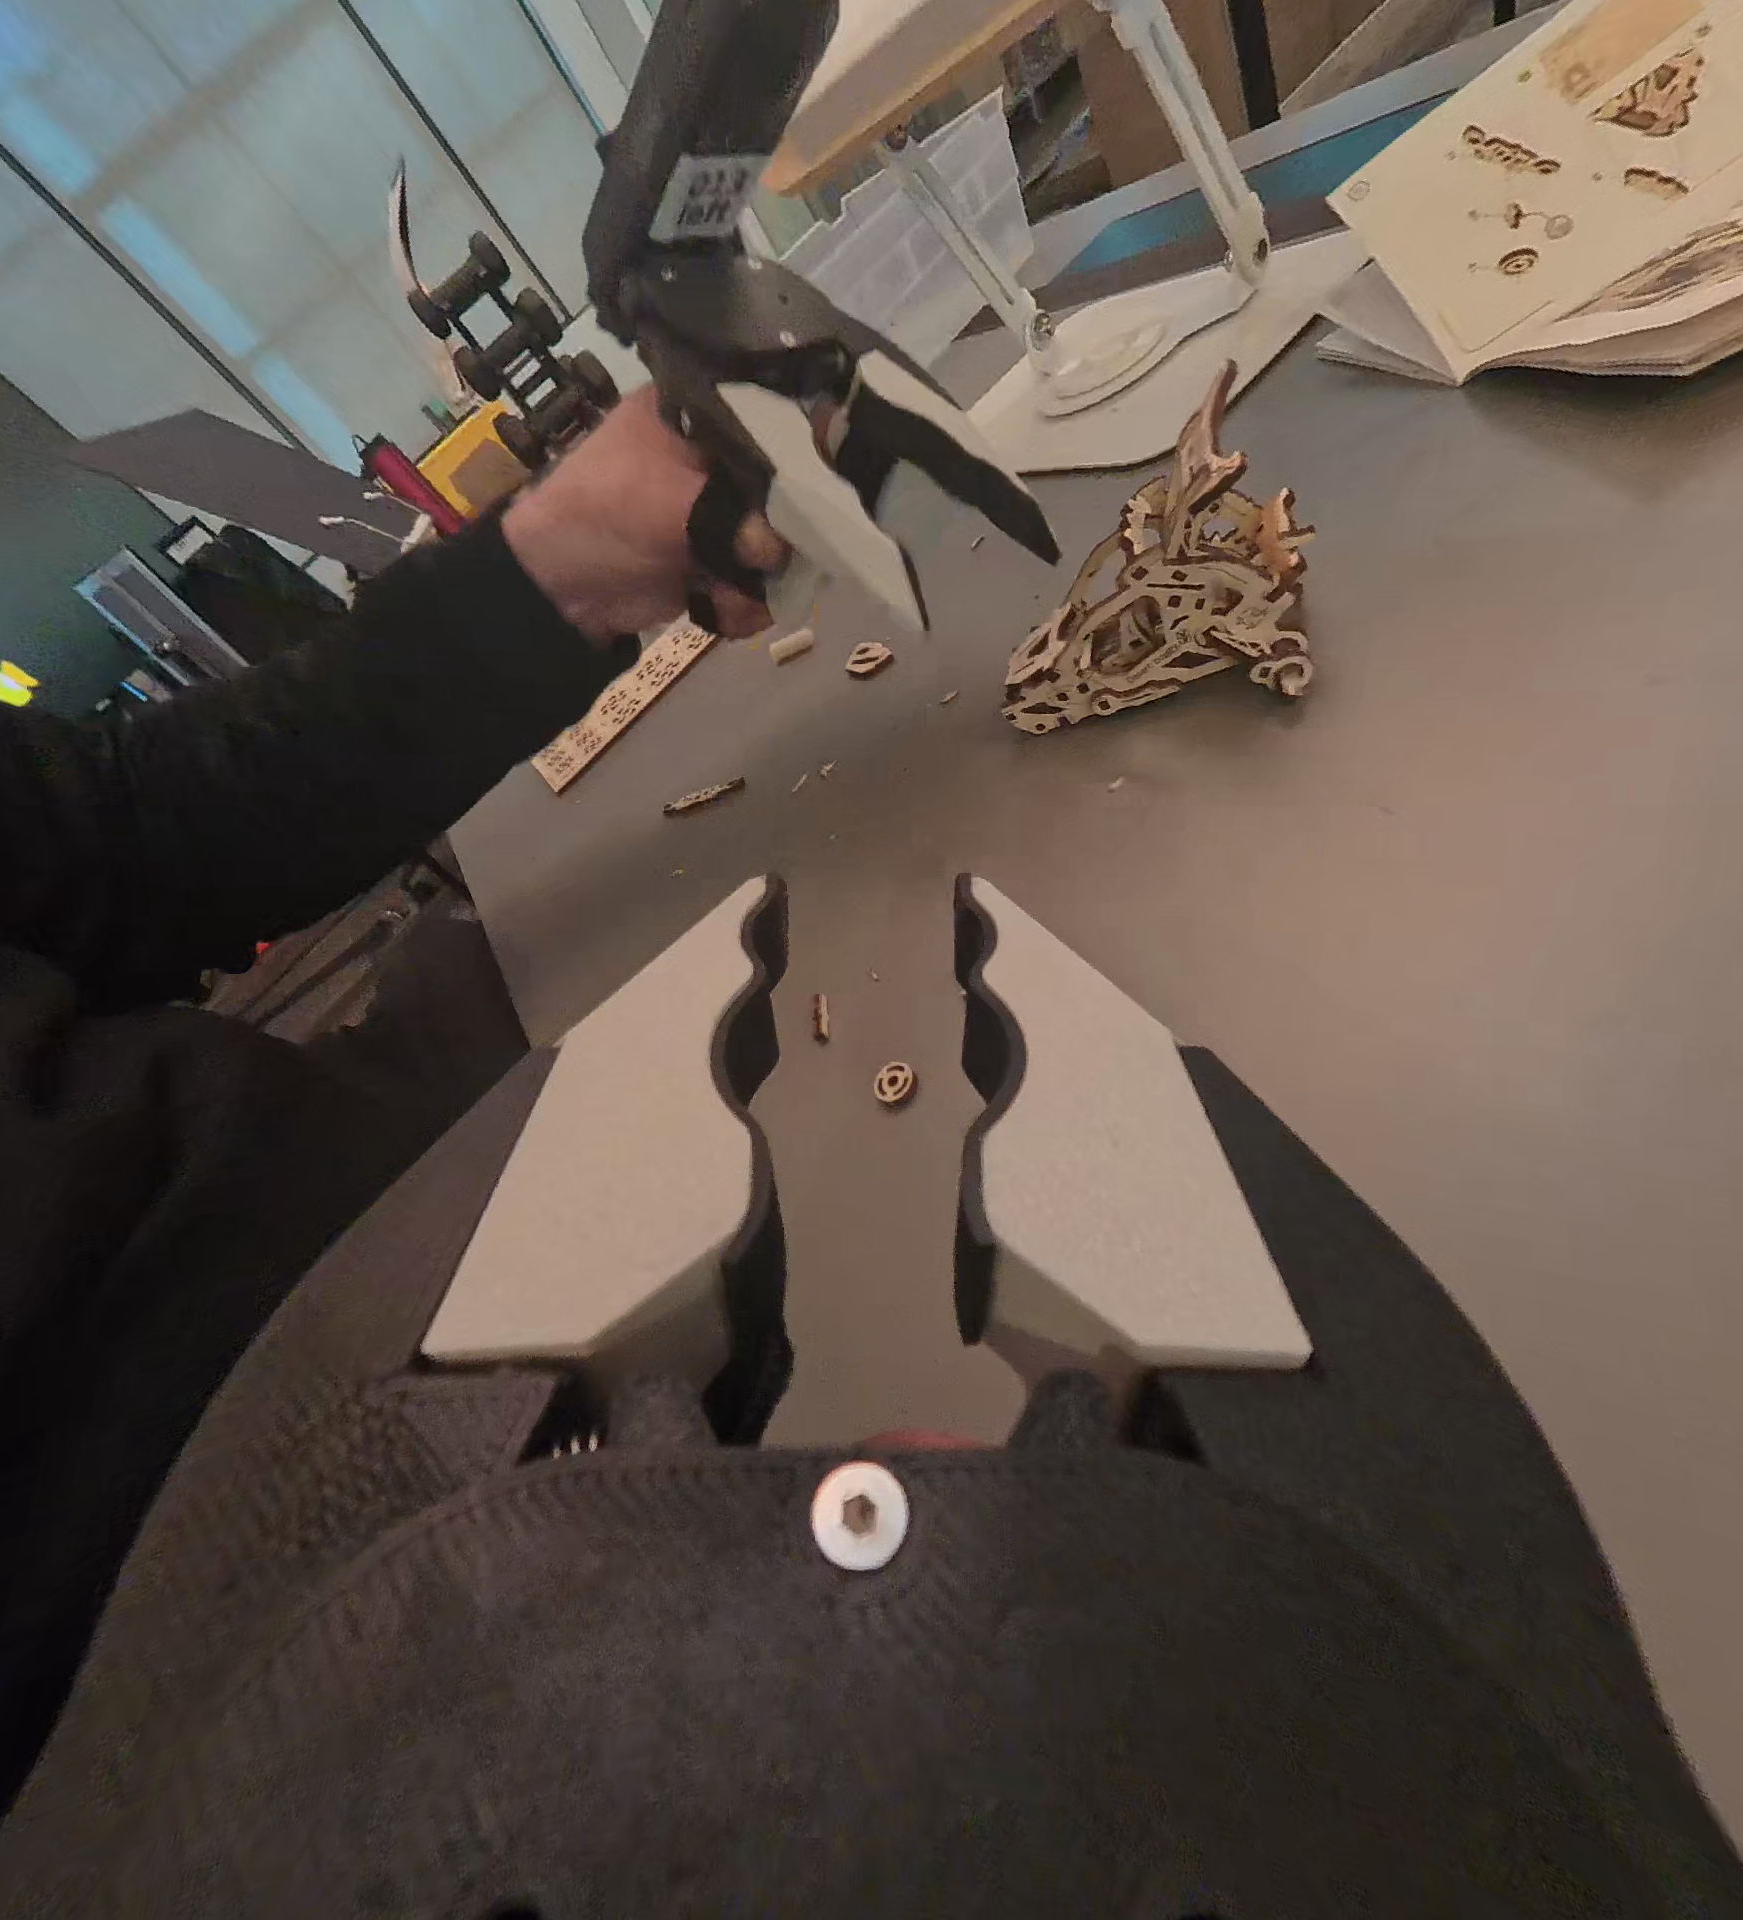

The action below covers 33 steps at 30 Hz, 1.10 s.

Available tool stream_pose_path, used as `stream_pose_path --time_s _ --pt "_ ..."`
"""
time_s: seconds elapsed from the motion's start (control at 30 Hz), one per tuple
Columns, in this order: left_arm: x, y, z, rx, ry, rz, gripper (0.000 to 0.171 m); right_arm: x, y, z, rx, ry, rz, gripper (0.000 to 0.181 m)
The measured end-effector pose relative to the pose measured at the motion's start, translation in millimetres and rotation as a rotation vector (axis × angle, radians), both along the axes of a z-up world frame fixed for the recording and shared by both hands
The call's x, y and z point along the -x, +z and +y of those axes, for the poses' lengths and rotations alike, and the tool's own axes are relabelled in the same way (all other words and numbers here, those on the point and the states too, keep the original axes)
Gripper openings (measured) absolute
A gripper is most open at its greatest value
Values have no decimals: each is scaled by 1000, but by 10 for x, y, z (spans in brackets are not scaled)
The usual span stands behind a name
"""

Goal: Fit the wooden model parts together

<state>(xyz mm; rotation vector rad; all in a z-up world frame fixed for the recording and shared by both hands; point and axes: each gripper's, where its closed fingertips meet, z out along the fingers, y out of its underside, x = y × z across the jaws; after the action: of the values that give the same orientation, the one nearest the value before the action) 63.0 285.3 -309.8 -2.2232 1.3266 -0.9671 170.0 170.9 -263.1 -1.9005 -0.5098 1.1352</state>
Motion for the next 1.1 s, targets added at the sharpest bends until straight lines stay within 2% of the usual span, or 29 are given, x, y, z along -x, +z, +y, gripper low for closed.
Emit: stream_pose_path --time_s 0.07,0.13,0.2,0.23,0.3,0.37,0.43,0.5,0.53,0.57,0.63,0.73,0.77,0.9,0.93,1.0,1.1 --pt "-87 -187 -25 -99 37 76 88 90 18 -17 1 20 -7 30" --pt "-202 -376 -23 -172 37 173 86 187 24 -45 -6 39 -32 31" --pt "-287 -415 43 -224 45 176 51 249 17 -70 -16 48 -64 31" --pt "-308 -404 21 -192 35 154 50 256 8 -83 -20 47 -82 31" --pt "-291 -377 -124 -133 -43 132 50 242 7 -116 -31 43 -111 32" --pt "-217 -369 -377 -114 -185 137 49 193 14 -127 -63 31 -150 35" --pt "-127 -346 -594 -90 -282 140 50 123 19 -83 -96 10 -189 39" --pt "-56 -209 -610 -116 -287 109 80 31 24 30 -122 -29 -227 46" --pt "-33 -80 -552 -134 -271 73 92 -13 32 95 -140 -47 -245 46" --pt "-30 93 -458 -145 -247 18 92 -49 32 158 -151 -58 -262 46" --pt "-73 418 -119 -193 -167 -78 83 -93 30 287 -155 -72 -276 46" --pt "-294 543 591 -273 -28 -72 82 -81 16 487 -149 -78 -273 45" --pt "-422 482 773 -293 -22 -53 82 -62 -2 550 -144 -77 -274 45" --pt "-687 -24 1565 -480 59 203 71 -7 -109 780 -131 -82 -313 44" --pt "-696 -161 1678 -454 79 244 73 0 -130 821 -131 -81 -322 43" --pt "-738 -424 1661 -239 109 230 77 -11 -166 898 -130 -81 -340 42" --pt "-708 -416 1648 -202 150 165 63 -77 -199 1045 -123 -93 -345 43"
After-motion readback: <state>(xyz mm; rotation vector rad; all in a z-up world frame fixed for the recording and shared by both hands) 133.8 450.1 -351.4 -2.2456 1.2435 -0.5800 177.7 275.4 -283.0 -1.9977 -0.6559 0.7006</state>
